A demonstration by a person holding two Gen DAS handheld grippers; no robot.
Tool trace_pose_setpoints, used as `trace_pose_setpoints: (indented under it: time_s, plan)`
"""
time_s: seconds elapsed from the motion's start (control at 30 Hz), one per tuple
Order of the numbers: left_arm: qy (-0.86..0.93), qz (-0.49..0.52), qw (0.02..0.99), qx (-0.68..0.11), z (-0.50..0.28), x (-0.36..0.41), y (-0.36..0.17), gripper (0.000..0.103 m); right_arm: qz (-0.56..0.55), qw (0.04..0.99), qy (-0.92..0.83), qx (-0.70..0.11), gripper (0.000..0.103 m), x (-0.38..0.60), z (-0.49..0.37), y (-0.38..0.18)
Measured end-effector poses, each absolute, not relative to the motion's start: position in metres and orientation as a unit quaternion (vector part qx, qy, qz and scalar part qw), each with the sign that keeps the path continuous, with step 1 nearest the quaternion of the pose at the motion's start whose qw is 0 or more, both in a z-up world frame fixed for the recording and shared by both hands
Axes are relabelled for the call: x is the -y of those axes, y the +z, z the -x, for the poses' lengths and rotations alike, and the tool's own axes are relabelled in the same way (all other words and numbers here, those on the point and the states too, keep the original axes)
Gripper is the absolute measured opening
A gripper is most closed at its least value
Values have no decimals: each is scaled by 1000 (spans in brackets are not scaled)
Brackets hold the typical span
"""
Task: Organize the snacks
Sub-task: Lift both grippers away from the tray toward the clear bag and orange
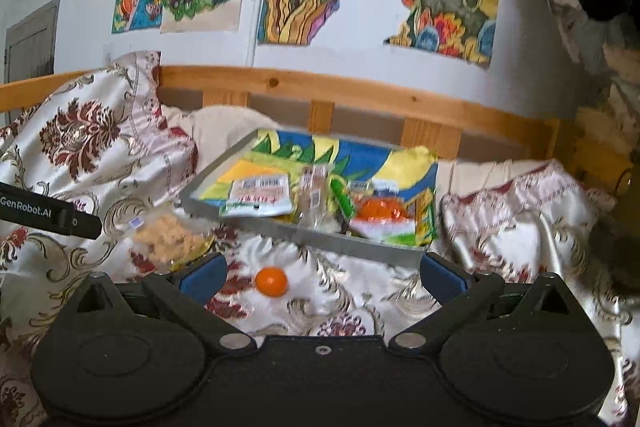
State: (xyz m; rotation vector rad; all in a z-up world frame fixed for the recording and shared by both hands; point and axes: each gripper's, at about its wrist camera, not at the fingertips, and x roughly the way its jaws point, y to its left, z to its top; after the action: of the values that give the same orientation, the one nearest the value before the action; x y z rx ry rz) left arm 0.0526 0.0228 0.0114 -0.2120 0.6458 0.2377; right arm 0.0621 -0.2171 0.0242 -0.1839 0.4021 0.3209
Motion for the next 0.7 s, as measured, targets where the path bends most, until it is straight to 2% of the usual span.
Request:
trace_pose_setpoints:
  time_s: [0.7]
  plan:
    - [133, 94, 925, -343, -59, -23, -2, 102, 105, 944, 170, -264, 102, 207, -74, 7]
